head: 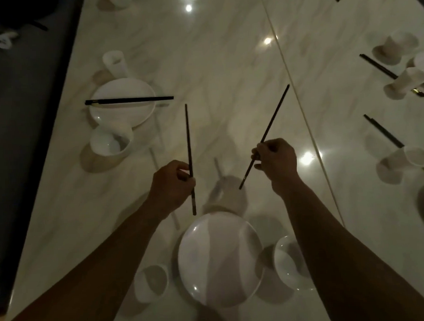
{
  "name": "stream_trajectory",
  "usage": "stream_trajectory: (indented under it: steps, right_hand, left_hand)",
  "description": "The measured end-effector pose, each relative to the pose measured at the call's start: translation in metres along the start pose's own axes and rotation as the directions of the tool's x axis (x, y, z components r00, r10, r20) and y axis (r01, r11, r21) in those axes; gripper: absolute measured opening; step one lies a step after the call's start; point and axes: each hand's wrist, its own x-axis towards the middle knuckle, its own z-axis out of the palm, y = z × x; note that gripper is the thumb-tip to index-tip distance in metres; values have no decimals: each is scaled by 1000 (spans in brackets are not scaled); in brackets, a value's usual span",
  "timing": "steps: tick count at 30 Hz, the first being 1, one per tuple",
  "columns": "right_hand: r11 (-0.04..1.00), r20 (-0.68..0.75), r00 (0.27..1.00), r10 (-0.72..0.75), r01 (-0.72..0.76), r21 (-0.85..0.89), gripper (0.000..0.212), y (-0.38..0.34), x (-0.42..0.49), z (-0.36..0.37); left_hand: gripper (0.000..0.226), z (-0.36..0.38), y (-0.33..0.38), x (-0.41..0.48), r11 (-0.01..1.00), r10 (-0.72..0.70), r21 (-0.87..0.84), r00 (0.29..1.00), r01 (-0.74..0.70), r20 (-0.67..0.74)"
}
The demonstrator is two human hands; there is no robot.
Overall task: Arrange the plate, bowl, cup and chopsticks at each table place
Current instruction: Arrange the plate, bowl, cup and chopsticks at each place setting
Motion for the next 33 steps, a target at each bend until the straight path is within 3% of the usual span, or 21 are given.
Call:
stream_trajectory:
  steps: [4, 8, 11, 14, 21, 28, 33]
  right_hand:
    - [988, 35, 990, -135, 137, -77, 20, -8, -32, -9]
    - [955, 132, 986, -98, 131, -267, 17, 23, -78, -5]
    - [844, 199, 976, -86, 178, -505, 18, 55, -121, -2]
    - [777, 268, 963, -26, 188, -601, 20, 83, -160, 2]
    - [699, 236, 971, -28, 188, -690, 28, 104, -201, 7]
    - [731, 214, 977, 3, 144, -667, 36, 115, -203, 12]
    - [737, 207, 978, 4, 137, -662, 29, 121, -204, 14]
  left_hand:
    - [34, -22, -8, -35, 993, -10, -120, 1000, 9, -9]
    - [22, -31, -19, -71, 985, -53, -163, 999, 54, 12]
    - [12, -34, -27, -97, 983, -52, -174, 999, 53, 8]
    - [9, -38, -37, -119, 990, -35, -134, 999, 34, -5]
    - [12, -54, -59, -159, 996, -30, -86, 1000, 30, 9]
    - [17, -53, -59, -181, 996, -30, -78, 998, 35, 64]
    - [12, -49, -56, -191, 998, -13, -55, 996, 18, 91]
